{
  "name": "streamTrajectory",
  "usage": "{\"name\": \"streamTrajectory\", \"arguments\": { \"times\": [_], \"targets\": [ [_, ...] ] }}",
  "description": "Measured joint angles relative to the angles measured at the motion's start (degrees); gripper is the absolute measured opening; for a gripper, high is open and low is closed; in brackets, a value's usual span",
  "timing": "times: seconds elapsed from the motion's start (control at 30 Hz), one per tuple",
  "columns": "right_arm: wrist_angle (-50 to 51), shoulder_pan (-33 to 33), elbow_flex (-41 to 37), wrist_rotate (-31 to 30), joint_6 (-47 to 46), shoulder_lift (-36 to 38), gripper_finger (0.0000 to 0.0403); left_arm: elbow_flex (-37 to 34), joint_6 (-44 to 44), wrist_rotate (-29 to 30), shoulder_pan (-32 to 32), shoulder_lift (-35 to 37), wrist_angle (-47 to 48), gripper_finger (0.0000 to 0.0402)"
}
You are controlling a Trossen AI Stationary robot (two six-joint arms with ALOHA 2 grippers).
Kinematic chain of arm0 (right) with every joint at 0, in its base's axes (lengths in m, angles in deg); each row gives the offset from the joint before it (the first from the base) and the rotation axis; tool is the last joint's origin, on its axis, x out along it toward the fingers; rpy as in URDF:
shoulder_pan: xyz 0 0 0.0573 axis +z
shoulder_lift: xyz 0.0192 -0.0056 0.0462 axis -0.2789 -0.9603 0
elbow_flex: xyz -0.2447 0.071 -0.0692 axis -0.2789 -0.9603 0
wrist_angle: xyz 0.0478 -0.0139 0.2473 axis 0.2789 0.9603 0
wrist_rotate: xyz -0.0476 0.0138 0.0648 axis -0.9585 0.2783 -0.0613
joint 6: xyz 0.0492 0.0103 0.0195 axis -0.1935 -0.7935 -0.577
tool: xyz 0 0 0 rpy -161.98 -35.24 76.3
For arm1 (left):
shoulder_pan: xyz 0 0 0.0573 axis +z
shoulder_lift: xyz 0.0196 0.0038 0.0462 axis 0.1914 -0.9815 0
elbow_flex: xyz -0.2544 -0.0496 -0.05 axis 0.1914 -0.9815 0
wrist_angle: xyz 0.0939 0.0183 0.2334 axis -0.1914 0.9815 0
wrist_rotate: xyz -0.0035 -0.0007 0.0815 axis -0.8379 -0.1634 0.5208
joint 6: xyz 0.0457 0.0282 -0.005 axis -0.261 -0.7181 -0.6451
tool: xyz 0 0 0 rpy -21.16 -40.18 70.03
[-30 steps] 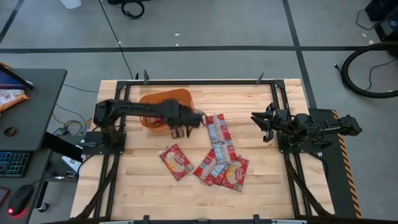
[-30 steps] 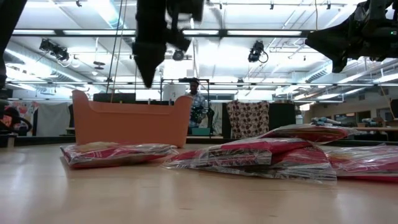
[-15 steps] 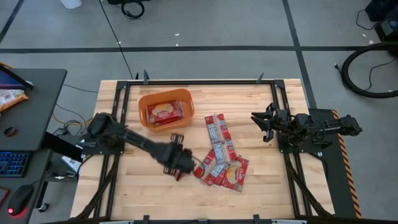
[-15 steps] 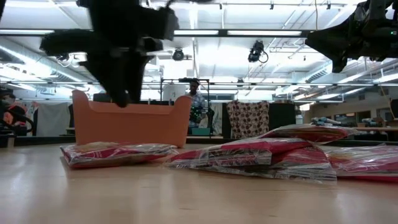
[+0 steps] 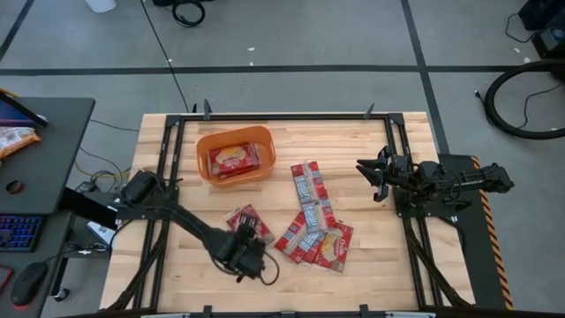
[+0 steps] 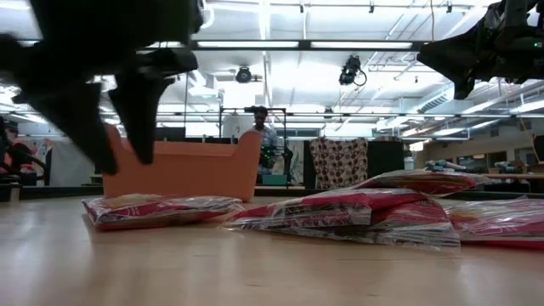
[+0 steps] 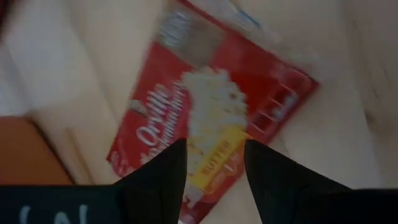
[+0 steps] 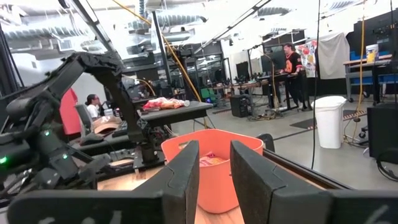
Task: Sort popcorn bags into baskets
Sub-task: Put the red popcorn bag into the orange container
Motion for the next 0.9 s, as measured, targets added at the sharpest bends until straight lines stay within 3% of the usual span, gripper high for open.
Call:
{"name": "streamTrajectory", "arguments": {
  "times": [0.23,0.7,0.9],
  "targets": [
    [0.0,0.0,0.0,0.0,0.0,0.0,0.0095,0.0,-7.0,1.7,-3.2,-4.2,3.2,0.0165],
    [0.0,0.0,0.0,0.0,0.0,0.0,0.0095,-4.7,-7.0,4.3,-2.5,-5.7,4.7,0.0163],
    [0.0,0.0,0.0,0.0,0.0,0.0,0.0095,-6.1,-6.9,4.2,-2.4,-5.5,3.3,0.0106]
  ]
}}
